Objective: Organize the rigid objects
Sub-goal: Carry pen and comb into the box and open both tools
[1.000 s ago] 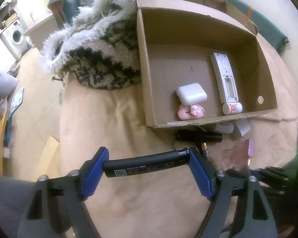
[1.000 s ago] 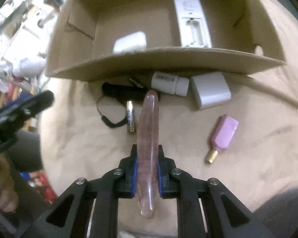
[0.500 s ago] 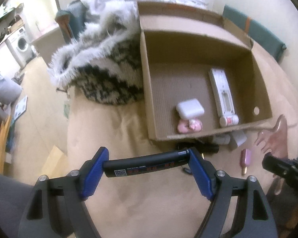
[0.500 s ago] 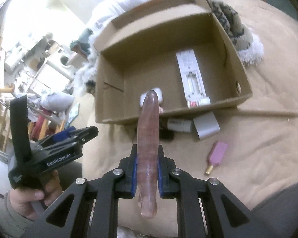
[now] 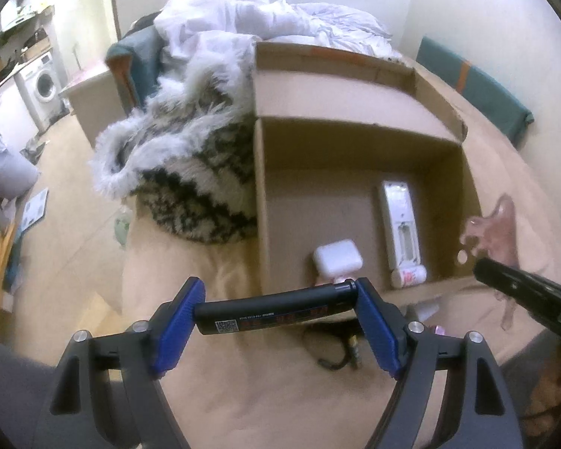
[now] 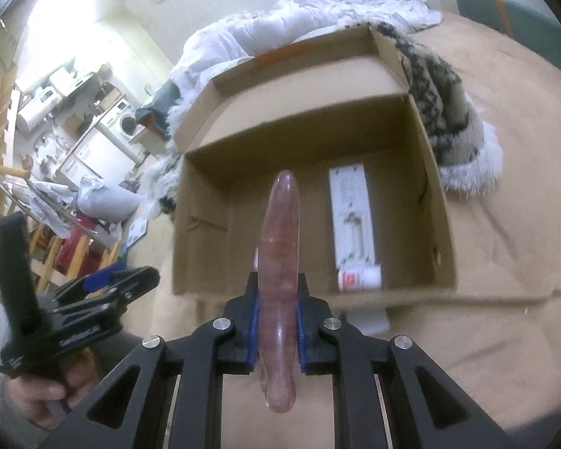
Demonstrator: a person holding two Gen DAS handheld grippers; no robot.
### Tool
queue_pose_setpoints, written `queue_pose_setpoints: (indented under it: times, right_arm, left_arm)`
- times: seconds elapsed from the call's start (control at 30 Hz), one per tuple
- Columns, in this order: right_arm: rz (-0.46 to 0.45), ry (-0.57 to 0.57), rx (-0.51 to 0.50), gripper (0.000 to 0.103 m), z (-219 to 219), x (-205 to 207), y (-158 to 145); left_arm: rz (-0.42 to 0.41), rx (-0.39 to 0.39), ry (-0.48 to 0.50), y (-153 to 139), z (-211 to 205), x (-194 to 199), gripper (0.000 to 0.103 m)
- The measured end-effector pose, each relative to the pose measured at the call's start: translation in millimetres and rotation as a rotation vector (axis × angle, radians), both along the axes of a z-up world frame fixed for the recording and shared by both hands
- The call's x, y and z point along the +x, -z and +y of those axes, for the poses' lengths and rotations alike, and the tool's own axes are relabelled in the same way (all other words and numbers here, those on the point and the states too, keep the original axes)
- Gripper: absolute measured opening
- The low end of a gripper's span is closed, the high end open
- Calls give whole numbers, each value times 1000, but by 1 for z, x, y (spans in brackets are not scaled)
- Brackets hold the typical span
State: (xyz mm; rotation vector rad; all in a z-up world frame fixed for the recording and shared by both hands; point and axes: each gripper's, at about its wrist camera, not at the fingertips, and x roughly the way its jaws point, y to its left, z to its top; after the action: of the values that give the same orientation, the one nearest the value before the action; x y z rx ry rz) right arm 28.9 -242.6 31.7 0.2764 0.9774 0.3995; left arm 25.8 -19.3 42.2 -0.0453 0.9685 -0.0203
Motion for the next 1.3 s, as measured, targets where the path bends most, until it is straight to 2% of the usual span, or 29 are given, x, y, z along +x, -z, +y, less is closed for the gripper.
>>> queue_pose_setpoints:
  times: [0.3, 0.4, 0.5, 0.63, 0.77, 1.0, 1.3]
  right_arm:
    - [-20, 21, -71, 16, -8, 63, 13]
    - [-14, 48, -137, 16, -12, 83, 27]
    - [36, 86, -148, 16, -20, 94, 47]
    - [69, 110, -169, 16, -25, 97, 57]
    - [71, 113, -174, 16, -26, 97, 60]
    - [36, 83, -240, 16, -11, 99, 58]
    - [57, 73, -226, 16, -12, 103, 62]
  left_arm:
    - [-38, 99, 107, -4, -42, 49, 79]
    - [-16, 110, 135, 4, -54, 65, 79]
    - [8, 113, 153, 20, -63, 80, 79]
    - [31, 77, 165, 44, -64, 86, 79]
    - [71, 59, 122, 59, -57, 91, 79]
    - [55, 83, 119, 61, -55, 89, 79]
    - [81, 56, 106, 65, -54, 94, 79]
